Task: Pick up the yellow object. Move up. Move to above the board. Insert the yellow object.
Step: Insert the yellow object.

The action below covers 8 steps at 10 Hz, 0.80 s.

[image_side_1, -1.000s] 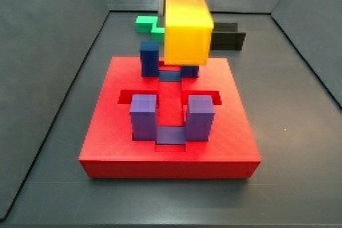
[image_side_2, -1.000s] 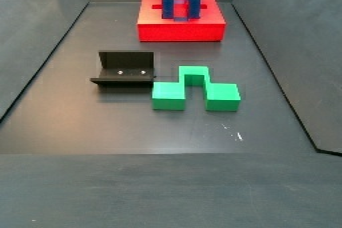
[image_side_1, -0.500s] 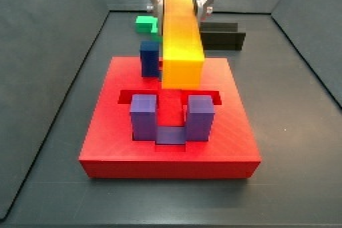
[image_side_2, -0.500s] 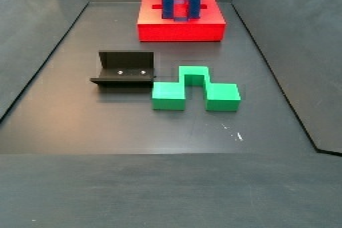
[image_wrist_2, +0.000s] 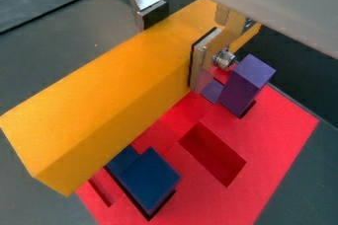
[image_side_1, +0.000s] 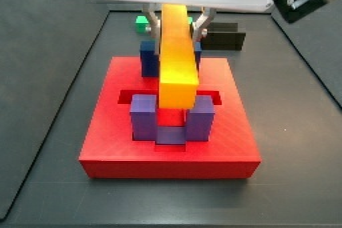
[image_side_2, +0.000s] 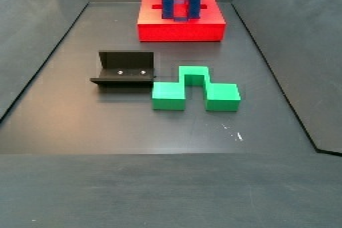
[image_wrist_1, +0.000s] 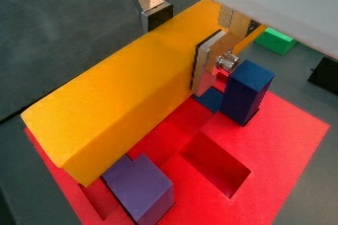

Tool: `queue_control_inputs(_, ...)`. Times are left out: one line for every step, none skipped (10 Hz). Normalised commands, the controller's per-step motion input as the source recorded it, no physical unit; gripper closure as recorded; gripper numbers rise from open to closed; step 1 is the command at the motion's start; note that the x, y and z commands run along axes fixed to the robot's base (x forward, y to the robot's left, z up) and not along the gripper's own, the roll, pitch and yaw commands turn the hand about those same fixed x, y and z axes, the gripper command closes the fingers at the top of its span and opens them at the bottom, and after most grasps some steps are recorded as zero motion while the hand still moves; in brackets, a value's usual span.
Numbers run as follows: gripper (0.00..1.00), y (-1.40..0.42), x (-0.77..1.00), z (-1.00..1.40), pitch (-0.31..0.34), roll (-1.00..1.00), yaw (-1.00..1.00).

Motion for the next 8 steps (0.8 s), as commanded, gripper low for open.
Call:
queue_control_inputs(1.0, -0.12, 0.05, -0.11, 0.0, 0.02, -0.03)
queue_control_inputs(1.0, -0.09, 0.0, -0.14, 0.0, 0.0, -0.01)
queue_control_inputs(1.0, -0.04, 0.0, -0.13, 0.0, 0.0, 0.0)
queue_control_inputs(1.0, 0.0, 0.0, -0.23, 0.0, -0.03, 0.0)
queue_control_inputs(1.0, 0.0, 0.0, -0.23, 0.0, -0.06, 0.0)
queue_control_inputs(1.0, 0.0, 0.0, -0.19, 0.0, -0.06, 0.0)
queue_control_inputs(1.0, 0.0, 0.0, -0.12, 0.0, 0.0, 0.0)
queue_control_inputs(1.0, 0.0, 0.0, -0.09, 0.0, 0.0, 0.0)
